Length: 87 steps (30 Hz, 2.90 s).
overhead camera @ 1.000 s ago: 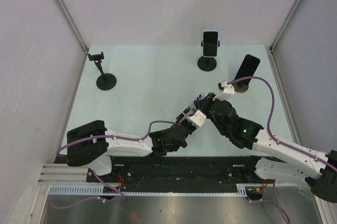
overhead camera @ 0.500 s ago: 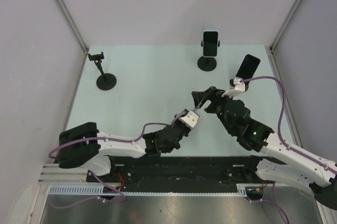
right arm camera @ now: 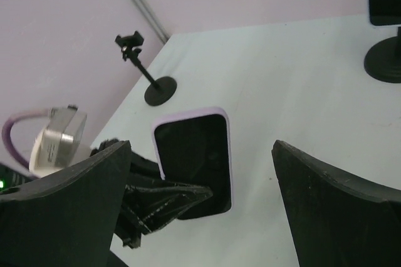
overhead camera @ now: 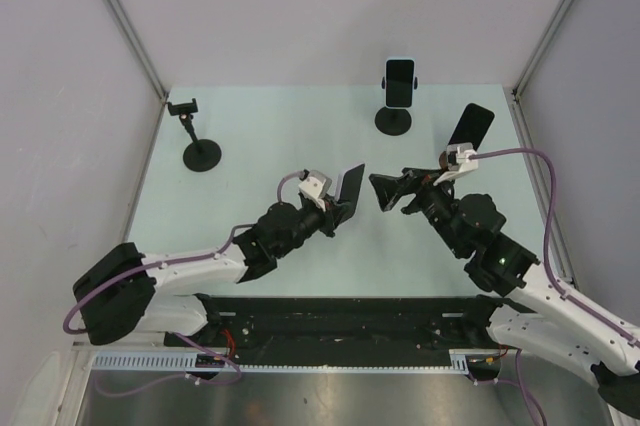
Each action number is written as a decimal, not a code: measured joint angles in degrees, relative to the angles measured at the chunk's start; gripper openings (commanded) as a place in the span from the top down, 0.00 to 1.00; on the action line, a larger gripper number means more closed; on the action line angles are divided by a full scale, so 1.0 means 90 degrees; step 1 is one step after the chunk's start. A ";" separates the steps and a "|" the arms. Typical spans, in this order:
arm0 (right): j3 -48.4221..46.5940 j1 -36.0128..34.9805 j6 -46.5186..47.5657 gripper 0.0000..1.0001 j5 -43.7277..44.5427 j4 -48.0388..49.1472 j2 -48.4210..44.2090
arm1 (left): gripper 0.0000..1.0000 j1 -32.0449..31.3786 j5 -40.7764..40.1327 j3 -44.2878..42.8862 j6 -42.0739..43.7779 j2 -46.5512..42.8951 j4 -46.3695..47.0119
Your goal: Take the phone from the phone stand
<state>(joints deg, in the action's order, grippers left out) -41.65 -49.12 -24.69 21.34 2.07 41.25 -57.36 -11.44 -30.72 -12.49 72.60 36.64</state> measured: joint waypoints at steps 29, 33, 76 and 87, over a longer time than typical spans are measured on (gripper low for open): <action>0.0279 -0.0556 0.0546 0.27 -0.0556 0.1224 0.1838 | 1.00 0.0520 0.1974 0.0007 -0.1610 -0.0374 -0.0129; 0.0279 -0.0566 0.0578 0.58 -0.0415 0.1236 0.1877 | 1.00 0.0542 0.1962 0.0022 -0.1613 -0.0376 -0.0129; -0.5102 0.1812 0.0867 1.00 -0.1137 -0.1780 0.8531 | 0.00 0.3021 0.0639 -0.1630 -0.0158 -0.3738 -0.5248; -0.7004 0.1860 0.0865 1.00 -0.0814 -0.2620 1.0195 | 0.00 0.3767 0.0248 -0.1372 0.0733 -0.4255 -0.5676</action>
<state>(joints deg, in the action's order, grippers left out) -104.68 -32.38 -16.91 14.02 -21.52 133.01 -23.46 -9.21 -43.07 -5.89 34.30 -14.44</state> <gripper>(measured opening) 0.752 0.996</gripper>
